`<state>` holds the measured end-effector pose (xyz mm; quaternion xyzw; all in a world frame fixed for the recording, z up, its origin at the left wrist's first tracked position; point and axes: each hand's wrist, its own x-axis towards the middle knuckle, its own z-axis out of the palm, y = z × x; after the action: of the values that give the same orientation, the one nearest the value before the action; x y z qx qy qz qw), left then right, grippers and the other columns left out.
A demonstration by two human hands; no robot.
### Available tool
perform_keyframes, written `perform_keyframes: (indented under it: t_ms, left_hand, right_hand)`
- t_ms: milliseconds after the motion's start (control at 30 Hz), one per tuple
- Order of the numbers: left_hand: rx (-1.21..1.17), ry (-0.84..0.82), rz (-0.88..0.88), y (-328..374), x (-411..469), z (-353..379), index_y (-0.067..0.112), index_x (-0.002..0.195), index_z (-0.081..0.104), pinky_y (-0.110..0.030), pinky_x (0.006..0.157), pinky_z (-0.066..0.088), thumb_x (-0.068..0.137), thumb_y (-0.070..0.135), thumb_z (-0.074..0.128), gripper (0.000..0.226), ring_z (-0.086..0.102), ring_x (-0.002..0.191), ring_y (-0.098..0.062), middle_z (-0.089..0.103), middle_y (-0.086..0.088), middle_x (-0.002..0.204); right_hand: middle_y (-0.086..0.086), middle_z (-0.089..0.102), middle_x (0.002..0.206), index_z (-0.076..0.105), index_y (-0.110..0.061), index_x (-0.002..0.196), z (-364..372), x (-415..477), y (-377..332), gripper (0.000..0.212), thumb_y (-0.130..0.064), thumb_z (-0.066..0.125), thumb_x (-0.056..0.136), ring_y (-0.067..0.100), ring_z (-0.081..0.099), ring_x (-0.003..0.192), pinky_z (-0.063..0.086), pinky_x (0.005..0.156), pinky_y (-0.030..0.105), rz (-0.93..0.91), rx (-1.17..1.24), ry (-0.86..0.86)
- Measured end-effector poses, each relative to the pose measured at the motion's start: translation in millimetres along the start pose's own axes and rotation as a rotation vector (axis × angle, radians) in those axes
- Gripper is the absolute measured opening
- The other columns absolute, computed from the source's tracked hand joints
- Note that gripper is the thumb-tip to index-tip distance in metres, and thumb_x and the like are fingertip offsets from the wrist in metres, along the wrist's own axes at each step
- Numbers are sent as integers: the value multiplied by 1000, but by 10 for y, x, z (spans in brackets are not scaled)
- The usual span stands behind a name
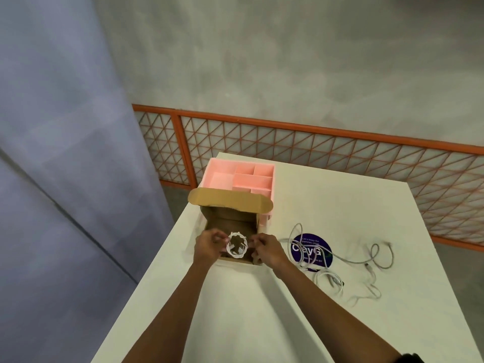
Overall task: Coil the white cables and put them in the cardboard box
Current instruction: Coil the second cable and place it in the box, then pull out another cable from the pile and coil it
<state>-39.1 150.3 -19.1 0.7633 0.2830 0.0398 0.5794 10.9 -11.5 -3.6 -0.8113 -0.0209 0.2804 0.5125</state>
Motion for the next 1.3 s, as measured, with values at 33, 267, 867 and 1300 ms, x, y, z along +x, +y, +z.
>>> perform_keyframes:
  t_ms: [33,267,867,1300]
  left_hand:
    - [42,8,-2,-52,77,3,8,72,63,-39,67,58,81,-4,68,16,64,77,-33,63,-13,77]
    - [253,6,-65,-372,454,70,30,60,64,-46,86,54,69,10,83,29,67,83,-30,70,-15,81]
    - [480,70,43,-266,376,147,10,97,65,-29,69,48,86,27,69,20,61,86,-21,65,-3,92]
    - [361,-262,305,258,-139,1101,1,93,64,-24,66,40,93,13,58,13,55,75,-17,64,-11,83]
  right_hand:
    - [17,69,106,59,-8,117,23,45,-6,29,-11,36,100,12,56,57,44,48,20,6,-39,-16]
    - [14,63,80,59,3,97,141,303,-40,22,-3,38,94,16,57,46,52,53,27,-17,-384,-77]
    - [13,64,111,63,-6,110,-34,290,-108,23,-11,44,98,22,63,77,55,68,27,-153,-476,-118]
    - [6,71,97,69,-9,98,-1287,-15,194,15,-9,56,90,10,59,77,39,56,4,-133,-403,134]
